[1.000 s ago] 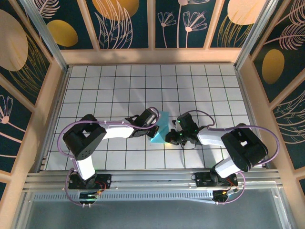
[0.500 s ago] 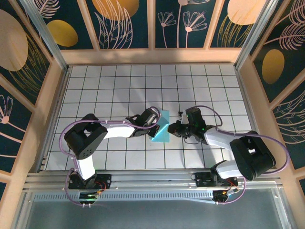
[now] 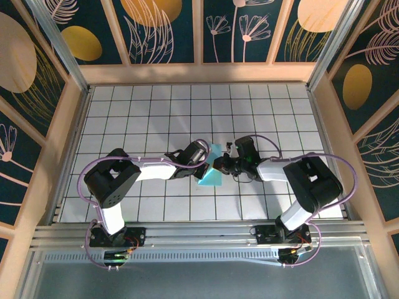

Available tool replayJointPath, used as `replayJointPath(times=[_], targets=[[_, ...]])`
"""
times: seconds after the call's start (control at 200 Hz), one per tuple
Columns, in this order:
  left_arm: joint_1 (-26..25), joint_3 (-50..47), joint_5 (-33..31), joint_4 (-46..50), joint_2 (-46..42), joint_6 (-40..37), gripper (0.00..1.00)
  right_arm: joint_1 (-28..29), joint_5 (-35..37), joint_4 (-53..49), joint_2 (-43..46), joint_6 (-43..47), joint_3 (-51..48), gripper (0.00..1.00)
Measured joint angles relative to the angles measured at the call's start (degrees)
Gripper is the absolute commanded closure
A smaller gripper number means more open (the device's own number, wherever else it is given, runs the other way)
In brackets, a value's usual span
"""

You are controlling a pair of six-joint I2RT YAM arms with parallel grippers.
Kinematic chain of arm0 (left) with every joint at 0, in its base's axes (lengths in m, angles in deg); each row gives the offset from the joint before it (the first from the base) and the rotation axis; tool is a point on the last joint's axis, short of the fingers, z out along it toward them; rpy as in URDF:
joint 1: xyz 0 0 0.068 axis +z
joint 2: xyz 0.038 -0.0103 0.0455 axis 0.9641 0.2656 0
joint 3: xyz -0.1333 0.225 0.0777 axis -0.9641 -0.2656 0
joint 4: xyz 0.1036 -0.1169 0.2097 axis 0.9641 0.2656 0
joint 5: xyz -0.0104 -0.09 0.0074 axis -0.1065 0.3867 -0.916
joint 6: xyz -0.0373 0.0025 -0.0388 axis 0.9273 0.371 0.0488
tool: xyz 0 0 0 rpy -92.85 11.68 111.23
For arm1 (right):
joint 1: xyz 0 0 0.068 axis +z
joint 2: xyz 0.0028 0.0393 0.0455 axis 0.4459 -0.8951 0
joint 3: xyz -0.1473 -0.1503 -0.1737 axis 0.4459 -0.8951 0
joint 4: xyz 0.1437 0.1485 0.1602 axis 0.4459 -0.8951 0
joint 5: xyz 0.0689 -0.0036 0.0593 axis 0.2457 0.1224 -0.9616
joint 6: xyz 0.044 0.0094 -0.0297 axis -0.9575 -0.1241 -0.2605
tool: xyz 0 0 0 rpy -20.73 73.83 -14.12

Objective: Fold a paper plane with a square sheet of paper (fold left side to right side)
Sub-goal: Fold the triangle a second time at the center of the table.

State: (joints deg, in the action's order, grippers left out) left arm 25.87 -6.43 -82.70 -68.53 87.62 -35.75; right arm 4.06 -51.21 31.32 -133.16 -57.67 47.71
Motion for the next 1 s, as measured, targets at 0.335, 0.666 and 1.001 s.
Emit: replayJointPath(times=[0.335,0.666,1.001], targets=[[0.0,0.0,0.0,0.0,0.0,0.0,1.0,1.7,0.5,-0.1,-3.1,0.4,1.9,1.0],[0.0,0.0,-0.2,0.0,0.0,0.0,1.0,1.8,1.9,-2.2,-3.5,1.8,1.9,1.0],[0.0,0.0,-0.2,-0.2,0.1,0.0,1.0,1.8,2.8,-2.8,-4.3,2.9,2.1,1.0]])
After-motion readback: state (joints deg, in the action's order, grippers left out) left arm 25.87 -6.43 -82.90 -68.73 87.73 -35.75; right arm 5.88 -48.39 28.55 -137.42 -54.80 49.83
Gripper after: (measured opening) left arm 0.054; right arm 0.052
